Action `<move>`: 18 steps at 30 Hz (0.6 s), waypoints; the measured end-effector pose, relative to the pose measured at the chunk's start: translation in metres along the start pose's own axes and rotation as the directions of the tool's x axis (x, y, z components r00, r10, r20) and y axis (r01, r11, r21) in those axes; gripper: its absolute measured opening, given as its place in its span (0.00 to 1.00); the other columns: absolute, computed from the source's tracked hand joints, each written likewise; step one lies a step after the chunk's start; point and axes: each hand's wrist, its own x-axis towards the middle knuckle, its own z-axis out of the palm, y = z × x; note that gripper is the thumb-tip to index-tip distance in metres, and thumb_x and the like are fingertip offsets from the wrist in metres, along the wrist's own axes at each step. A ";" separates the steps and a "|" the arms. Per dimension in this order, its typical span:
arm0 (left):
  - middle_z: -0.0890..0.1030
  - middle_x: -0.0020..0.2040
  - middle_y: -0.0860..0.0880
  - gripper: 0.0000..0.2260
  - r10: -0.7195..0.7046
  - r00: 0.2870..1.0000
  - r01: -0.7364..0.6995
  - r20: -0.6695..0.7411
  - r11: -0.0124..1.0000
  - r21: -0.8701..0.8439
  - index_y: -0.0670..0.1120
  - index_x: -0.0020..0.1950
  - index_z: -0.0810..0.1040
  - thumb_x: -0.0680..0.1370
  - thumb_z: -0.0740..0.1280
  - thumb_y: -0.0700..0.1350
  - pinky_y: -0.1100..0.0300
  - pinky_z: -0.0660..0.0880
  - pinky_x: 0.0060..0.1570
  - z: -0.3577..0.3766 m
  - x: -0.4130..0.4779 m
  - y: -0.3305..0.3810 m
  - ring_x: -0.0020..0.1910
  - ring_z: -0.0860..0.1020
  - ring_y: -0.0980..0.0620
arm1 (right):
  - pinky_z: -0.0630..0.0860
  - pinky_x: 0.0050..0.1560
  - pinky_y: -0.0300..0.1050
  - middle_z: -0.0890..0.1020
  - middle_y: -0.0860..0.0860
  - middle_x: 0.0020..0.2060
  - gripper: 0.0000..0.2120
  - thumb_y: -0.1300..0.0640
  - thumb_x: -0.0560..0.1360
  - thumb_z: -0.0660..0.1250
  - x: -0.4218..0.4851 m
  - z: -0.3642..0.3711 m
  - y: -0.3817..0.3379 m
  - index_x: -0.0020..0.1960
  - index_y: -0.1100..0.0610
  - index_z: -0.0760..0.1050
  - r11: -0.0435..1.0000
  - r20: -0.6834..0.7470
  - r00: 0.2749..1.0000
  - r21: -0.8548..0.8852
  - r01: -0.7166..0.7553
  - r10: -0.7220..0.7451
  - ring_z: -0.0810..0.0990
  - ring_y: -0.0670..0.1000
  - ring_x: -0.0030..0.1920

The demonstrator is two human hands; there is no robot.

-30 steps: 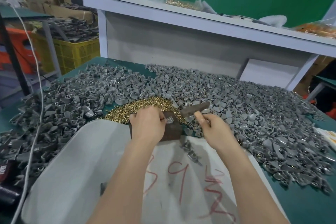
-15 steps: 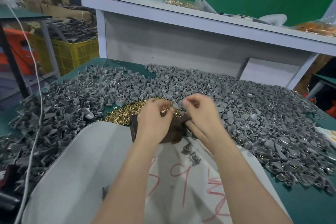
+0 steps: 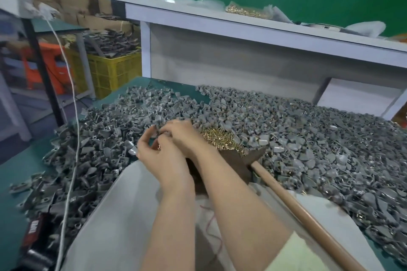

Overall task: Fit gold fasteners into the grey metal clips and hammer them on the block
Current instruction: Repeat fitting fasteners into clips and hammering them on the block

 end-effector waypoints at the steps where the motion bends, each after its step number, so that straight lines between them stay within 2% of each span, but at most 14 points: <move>1: 0.74 0.61 0.44 0.11 -0.015 1.000 0.014 -0.013 1.000 -0.023 0.53 0.49 0.73 0.78 0.60 0.36 0.74 0.71 0.35 -0.001 0.002 0.000 0.43 0.76 0.62 | 0.67 0.66 0.53 0.74 0.53 0.64 0.17 0.62 0.78 0.60 0.007 0.005 -0.002 0.64 0.52 0.74 0.999 0.035 0.999 -0.036 -0.007 0.009 0.71 0.56 0.63; 3: 0.75 0.59 0.46 0.11 -0.029 0.999 0.027 -0.026 0.999 -0.046 0.54 0.48 0.72 0.78 0.60 0.36 0.74 0.70 0.34 -0.002 0.004 -0.002 0.40 0.77 0.66 | 0.71 0.62 0.53 0.73 0.55 0.63 0.19 0.63 0.78 0.59 0.017 0.014 -0.001 0.67 0.54 0.71 0.992 0.054 0.997 -0.118 -0.045 0.052 0.73 0.57 0.61; 5: 0.74 0.54 0.49 0.11 -0.023 0.999 0.021 -0.040 0.999 -0.044 0.51 0.50 0.73 0.77 0.59 0.36 0.77 0.67 0.31 -0.002 0.005 -0.004 0.33 0.73 0.73 | 0.73 0.59 0.54 0.72 0.58 0.60 0.16 0.64 0.77 0.58 0.024 0.019 0.000 0.64 0.59 0.71 0.983 0.009 0.993 -0.144 -0.116 0.118 0.74 0.60 0.58; 9: 0.72 0.45 0.53 0.10 -0.012 0.999 0.012 -0.050 1.000 -0.015 0.49 0.53 0.73 0.77 0.59 0.36 0.78 0.65 0.27 -0.003 0.003 -0.003 0.27 0.70 0.73 | 0.73 0.53 0.50 0.75 0.59 0.57 0.11 0.67 0.75 0.60 0.028 0.020 0.003 0.56 0.62 0.75 0.974 -0.051 0.981 -0.122 -0.191 0.186 0.76 0.59 0.54; 10: 0.72 0.44 0.53 0.10 -0.009 0.999 0.009 -0.050 1.000 -0.012 0.49 0.53 0.73 0.77 0.59 0.36 0.78 0.65 0.27 -0.002 0.002 -0.002 0.26 0.70 0.73 | 0.73 0.53 0.48 0.76 0.59 0.56 0.11 0.67 0.75 0.61 0.026 0.018 0.004 0.55 0.61 0.75 0.978 -0.086 0.976 -0.043 -0.202 0.198 0.77 0.58 0.53; 12: 0.74 0.47 0.51 0.10 0.004 1.000 -0.004 -0.028 1.000 0.008 0.48 0.53 0.73 0.77 0.59 0.35 0.78 0.65 0.29 0.000 0.002 0.000 0.29 0.71 0.73 | 0.75 0.49 0.44 0.77 0.56 0.54 0.07 0.65 0.77 0.62 0.018 0.007 0.009 0.54 0.59 0.74 0.948 -0.164 0.953 0.235 -0.214 0.256 0.78 0.54 0.50; 15: 0.76 0.57 0.50 0.12 0.051 0.992 -0.063 0.115 0.993 0.104 0.51 0.55 0.74 0.78 0.60 0.36 0.77 0.68 0.37 0.002 -0.003 0.001 0.38 0.74 0.70 | 0.77 0.38 0.37 0.79 0.50 0.46 0.03 0.61 0.79 0.61 -0.009 -0.026 0.020 0.52 0.56 0.72 0.759 -0.212 0.917 0.637 -0.131 0.337 0.80 0.47 0.40; 18: 0.79 0.52 0.53 0.10 0.072 0.944 -0.143 0.323 0.969 0.200 0.55 0.52 0.76 0.80 0.61 0.40 0.73 0.72 0.43 0.005 -0.013 0.000 0.44 0.78 0.65 | 0.80 0.42 0.39 0.81 0.51 0.42 0.06 0.65 0.79 0.60 -0.049 -0.056 0.033 0.49 0.56 0.73 0.551 -0.209 0.924 0.835 -0.002 0.320 0.81 0.45 0.37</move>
